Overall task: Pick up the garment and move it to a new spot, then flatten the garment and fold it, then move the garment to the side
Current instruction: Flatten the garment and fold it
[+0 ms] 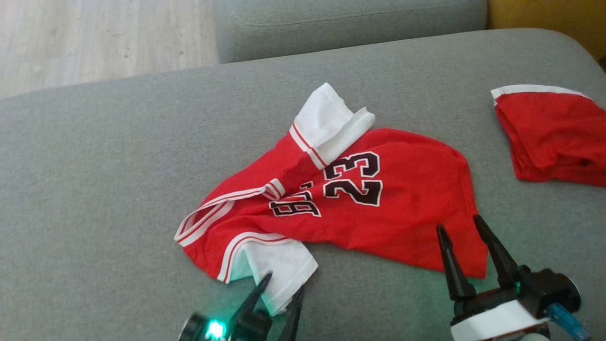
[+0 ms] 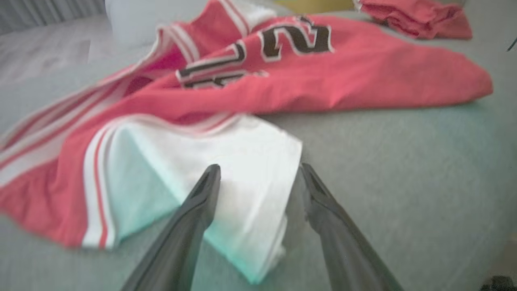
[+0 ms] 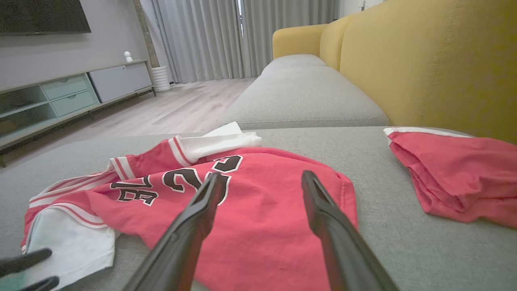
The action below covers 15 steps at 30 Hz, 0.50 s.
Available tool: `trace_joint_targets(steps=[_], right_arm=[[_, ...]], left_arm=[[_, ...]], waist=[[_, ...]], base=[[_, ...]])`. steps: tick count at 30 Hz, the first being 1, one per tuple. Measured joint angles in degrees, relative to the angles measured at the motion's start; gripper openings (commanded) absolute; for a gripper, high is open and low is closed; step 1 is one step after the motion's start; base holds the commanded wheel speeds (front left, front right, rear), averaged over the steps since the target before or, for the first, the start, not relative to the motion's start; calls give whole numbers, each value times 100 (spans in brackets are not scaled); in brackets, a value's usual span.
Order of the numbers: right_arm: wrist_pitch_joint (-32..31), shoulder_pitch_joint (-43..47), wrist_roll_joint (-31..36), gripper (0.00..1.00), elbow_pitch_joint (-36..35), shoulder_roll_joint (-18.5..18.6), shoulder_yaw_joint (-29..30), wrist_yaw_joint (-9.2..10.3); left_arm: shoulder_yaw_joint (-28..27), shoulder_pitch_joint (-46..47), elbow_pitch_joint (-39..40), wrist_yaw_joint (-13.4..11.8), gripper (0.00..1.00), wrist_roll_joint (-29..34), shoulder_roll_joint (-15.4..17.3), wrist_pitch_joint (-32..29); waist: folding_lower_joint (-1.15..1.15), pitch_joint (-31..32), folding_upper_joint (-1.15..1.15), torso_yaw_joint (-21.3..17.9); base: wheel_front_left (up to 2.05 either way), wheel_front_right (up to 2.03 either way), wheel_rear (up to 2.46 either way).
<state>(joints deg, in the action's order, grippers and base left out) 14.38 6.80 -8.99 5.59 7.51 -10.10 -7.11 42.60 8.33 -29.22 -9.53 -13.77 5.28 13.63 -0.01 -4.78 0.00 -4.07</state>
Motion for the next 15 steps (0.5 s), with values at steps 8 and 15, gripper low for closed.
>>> trace_joint_targets(steps=[8,15], right_arm=[[0,13,1,100,-43,27,31,0],[0,14,0,100,-45,64,40,0]], left_arm=[[-94,-542,303,-324,100,-487,86,-801],[-147,-608,422,-621,47,-474,77,-1012]], waist=[[0,-52,0,116],[0,-26,0,127]], base=[[0,0,0],[0,0,0]])
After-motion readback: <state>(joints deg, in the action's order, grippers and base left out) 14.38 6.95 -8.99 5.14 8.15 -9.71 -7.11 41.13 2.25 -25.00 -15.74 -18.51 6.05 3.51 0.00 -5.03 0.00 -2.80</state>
